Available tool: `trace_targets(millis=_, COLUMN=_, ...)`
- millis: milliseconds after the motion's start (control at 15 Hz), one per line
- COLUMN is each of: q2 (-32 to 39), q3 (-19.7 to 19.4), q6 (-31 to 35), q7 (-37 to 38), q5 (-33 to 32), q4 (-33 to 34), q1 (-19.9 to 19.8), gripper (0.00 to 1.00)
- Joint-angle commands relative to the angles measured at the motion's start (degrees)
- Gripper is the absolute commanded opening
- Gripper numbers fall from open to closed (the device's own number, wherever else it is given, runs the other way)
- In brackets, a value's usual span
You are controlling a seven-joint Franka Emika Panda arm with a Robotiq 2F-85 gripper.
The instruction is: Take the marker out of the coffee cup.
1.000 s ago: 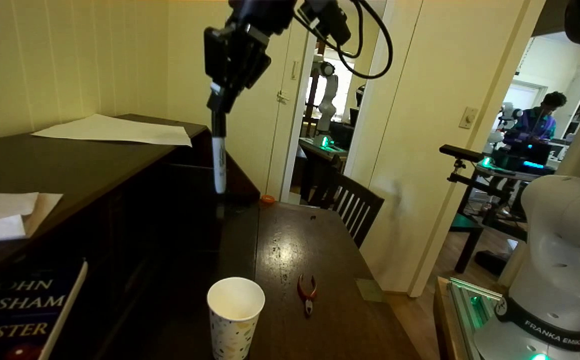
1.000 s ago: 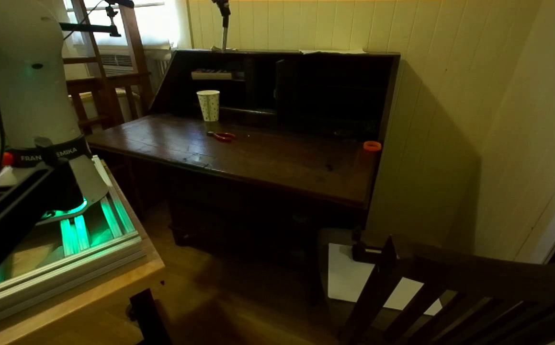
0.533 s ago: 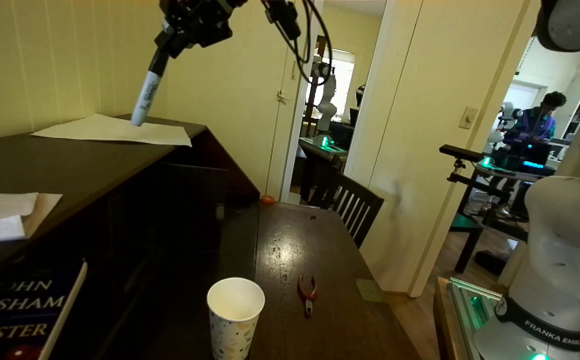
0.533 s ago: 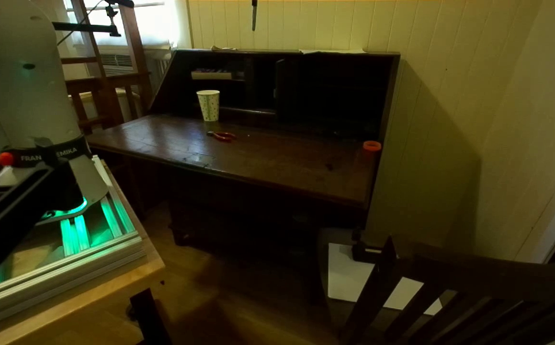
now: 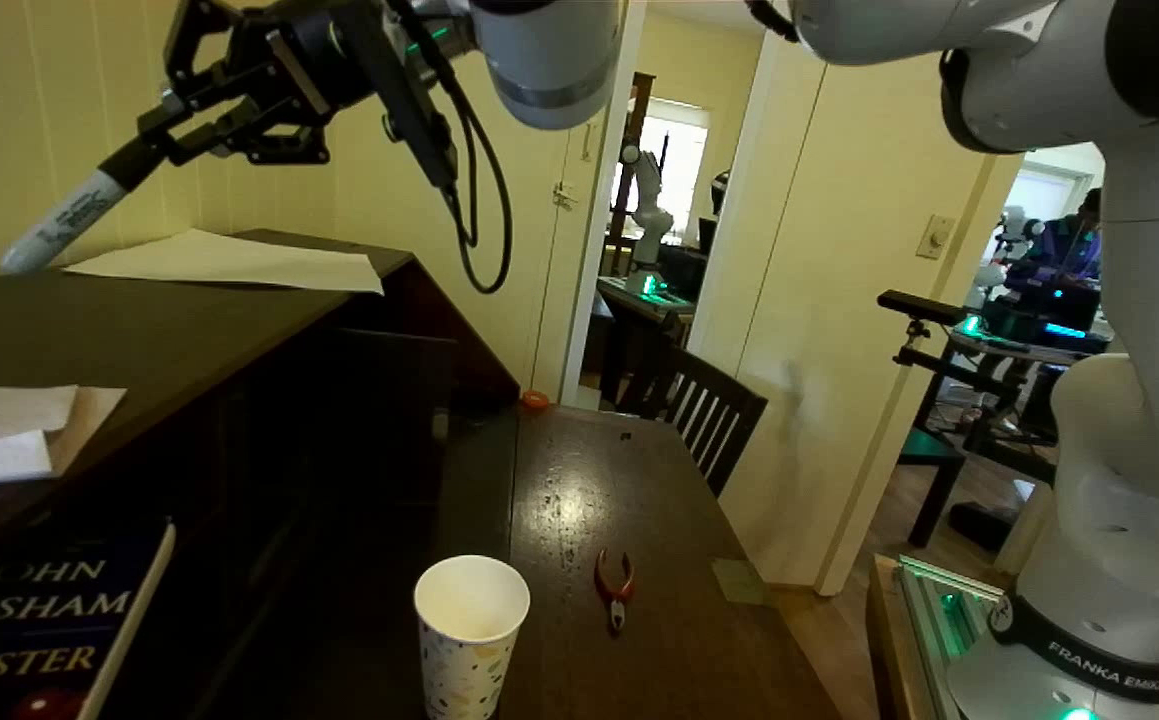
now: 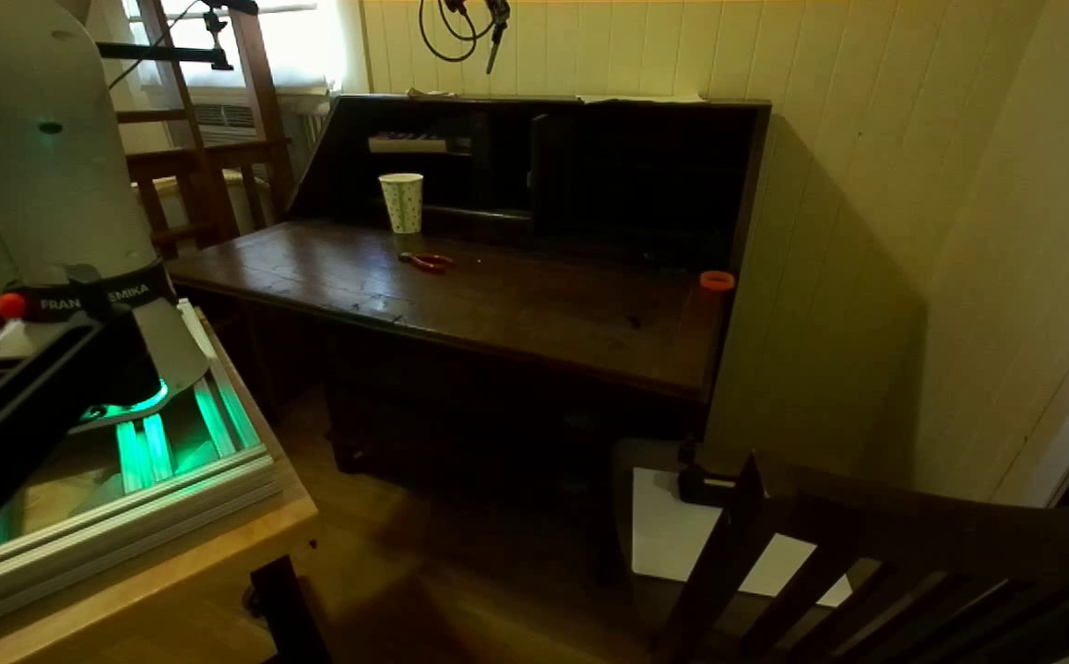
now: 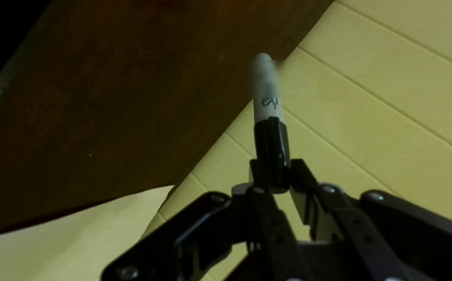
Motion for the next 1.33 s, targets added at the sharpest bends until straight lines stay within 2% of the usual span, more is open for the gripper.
trace_targets(millis=0, q2=3.4, q3=4.9, q6=1.1, q7=-4.8, q5=8.1, q4=1.6, q1=-4.1, gripper=0.05)
trace_targets(millis=200, q2=3.2, q3=4.7, q6=0.1, q7=-4.9, q5=8.8, q4=-0.8, q1=-5.5, gripper=0.05)
trace_targets(millis=400, q2=3.0, q3=2.6, q6=-1.7, q7=-3.1, q5=6.2, q4=-2.6, q1=-5.3, gripper=0.05)
trace_targets(millis=867, q2=2.5, q3=-5.7, q6=-10.5, q7=2.1, q5=-1.1, q4=-4.3, q1=0.0, gripper=0.05)
trace_targets(millis=1200, q2=2.4, q3=-8.1, q6=-12.6, q7=2.7, q5=-6.2, q4=-5.2, q1=2.3, gripper=0.05)
trace_targets(millis=1267, q2=1.6, q3=-8.4, q6=-12.8, q7=2.4, q5=-7.6, q4=-5.2, q1=2.8, gripper=0.45)
